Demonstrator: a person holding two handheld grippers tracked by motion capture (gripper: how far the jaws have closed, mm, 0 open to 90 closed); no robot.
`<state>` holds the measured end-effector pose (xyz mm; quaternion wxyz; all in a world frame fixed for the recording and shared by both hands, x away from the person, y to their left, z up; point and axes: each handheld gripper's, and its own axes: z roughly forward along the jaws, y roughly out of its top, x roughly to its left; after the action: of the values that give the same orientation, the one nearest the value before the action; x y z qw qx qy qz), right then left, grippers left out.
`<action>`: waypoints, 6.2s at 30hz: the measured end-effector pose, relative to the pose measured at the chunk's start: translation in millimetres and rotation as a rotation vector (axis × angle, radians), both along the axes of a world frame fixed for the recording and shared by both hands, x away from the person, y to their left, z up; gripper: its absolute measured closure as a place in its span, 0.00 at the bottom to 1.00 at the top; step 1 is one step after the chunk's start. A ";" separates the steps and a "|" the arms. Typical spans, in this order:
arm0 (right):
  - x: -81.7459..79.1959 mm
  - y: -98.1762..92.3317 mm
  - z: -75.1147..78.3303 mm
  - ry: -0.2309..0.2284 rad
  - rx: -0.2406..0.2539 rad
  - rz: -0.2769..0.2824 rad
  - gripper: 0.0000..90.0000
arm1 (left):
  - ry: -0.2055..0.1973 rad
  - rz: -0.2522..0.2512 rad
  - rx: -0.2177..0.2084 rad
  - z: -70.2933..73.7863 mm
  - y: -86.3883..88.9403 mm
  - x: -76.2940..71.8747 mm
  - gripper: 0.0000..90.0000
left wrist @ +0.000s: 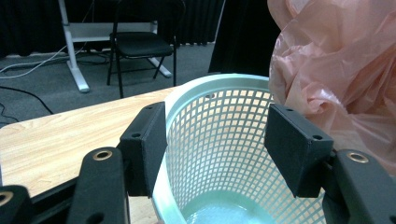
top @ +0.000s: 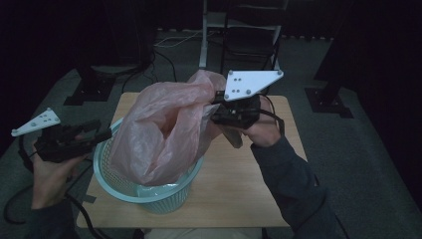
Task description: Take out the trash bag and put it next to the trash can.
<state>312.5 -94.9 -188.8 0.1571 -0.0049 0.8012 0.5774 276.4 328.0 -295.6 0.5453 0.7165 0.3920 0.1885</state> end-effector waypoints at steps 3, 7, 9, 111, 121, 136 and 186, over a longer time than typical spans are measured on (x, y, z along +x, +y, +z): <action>-0.2 -3.7 1.1 -0.003 0.002 -0.003 0.97 | 0.003 0.003 0.000 -1.1 2.0 0.1 0.44; -0.8 -9.1 3.7 -0.007 0.006 -0.012 0.97 | 0.008 0.008 -0.004 -2.8 5.7 -0.5 0.44; -1.0 -11.7 5.3 -0.012 0.008 -0.015 0.97 | 0.010 0.010 -0.009 -3.3 7.0 -1.0 0.44; -2.0 -144.7 -60.1 0.104 -0.026 -0.222 0.95 | 0.037 0.000 -0.026 -7.8 13.2 -2.8 0.43; -0.3 -149.9 -72.0 0.131 -0.032 -0.230 0.95 | 0.040 -0.005 -0.040 -8.7 14.2 -3.0 0.43; 6.9 -157.9 -95.8 0.178 -0.043 -0.248 0.95 | 0.037 -0.002 -0.041 -8.7 16.7 -3.8 0.43; 43.1 -151.6 -188.5 0.352 -0.132 -0.334 0.90 | 0.032 0.001 -0.045 -7.6 18.8 -4.7 0.43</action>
<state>355.6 -246.5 -377.3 0.1078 0.2181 0.8418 0.4819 271.7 346.8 -303.2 0.5550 0.7067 0.4052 0.1685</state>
